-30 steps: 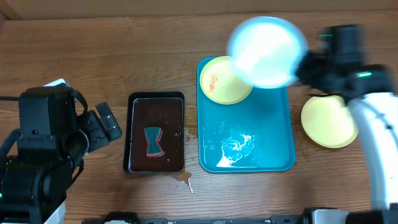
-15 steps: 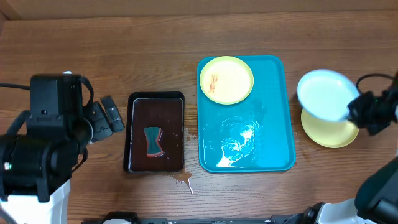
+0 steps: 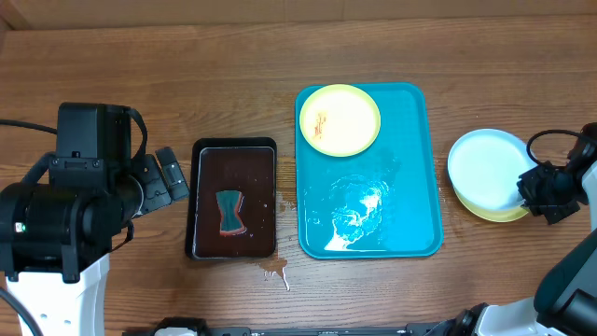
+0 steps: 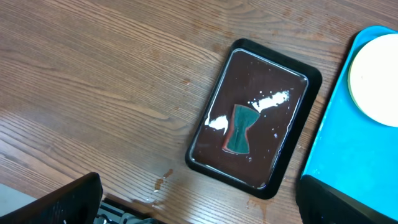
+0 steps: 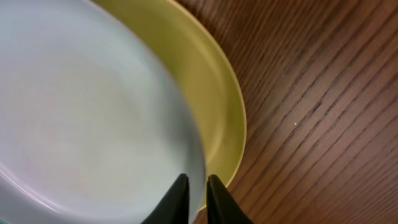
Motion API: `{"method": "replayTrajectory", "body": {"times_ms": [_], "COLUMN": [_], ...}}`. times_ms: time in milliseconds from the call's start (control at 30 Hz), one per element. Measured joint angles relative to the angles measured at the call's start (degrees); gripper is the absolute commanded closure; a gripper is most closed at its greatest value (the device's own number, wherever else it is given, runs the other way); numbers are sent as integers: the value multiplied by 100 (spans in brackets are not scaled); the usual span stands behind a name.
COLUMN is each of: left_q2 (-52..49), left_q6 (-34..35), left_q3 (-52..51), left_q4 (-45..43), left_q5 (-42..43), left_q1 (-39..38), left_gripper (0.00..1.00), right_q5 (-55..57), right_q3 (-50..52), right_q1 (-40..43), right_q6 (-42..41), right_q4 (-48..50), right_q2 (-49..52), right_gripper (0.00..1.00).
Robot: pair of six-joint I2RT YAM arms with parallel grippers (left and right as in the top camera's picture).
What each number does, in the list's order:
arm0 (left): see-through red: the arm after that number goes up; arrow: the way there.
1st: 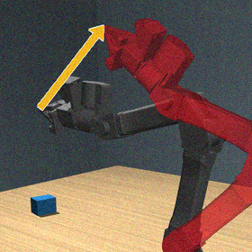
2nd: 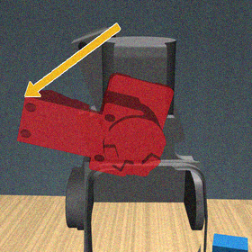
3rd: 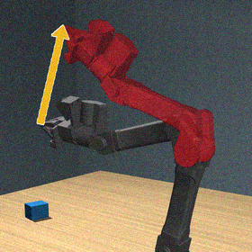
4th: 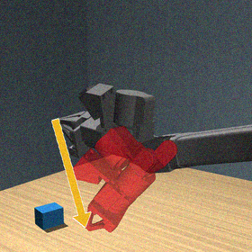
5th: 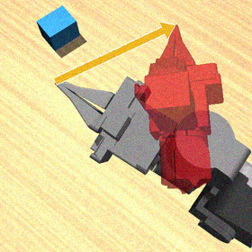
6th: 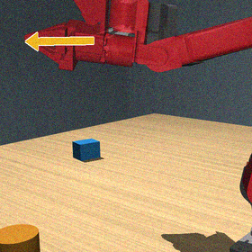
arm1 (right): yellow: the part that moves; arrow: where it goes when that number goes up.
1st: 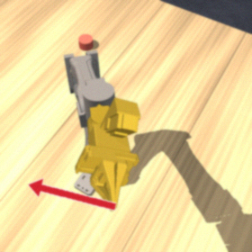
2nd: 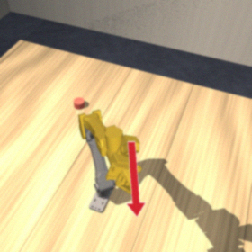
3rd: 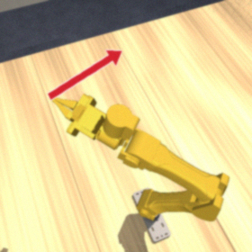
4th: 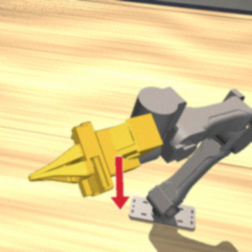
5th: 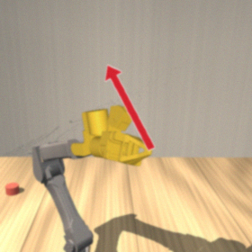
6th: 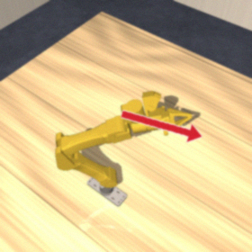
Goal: Clean dirty plates on tray and stack at the side
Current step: 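Carry the white plate right and stack it on the yellow plate, then release the white plate and move right gripper to the yellow plate rim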
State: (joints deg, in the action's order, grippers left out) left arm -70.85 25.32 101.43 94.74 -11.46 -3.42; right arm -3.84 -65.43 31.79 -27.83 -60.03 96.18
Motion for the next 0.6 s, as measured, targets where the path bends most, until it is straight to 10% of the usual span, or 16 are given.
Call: {"method": "replayTrajectory", "body": {"times_ms": [167, 600], "left_q2": [0, 0], "left_q6": [0, 179], "left_q3": [0, 0], "left_q4": [0, -149], "left_q5": [0, -7], "left_q1": [0, 0], "left_gripper": [0, 0], "right_q5": [33, -1639], "right_q3": [-2, -603], "right_q1": [0, -1456], "right_q6": [-11, 1478], "right_q4": [-234, 42], "right_q2": [0, -1167], "right_gripper": [67, 59]}}
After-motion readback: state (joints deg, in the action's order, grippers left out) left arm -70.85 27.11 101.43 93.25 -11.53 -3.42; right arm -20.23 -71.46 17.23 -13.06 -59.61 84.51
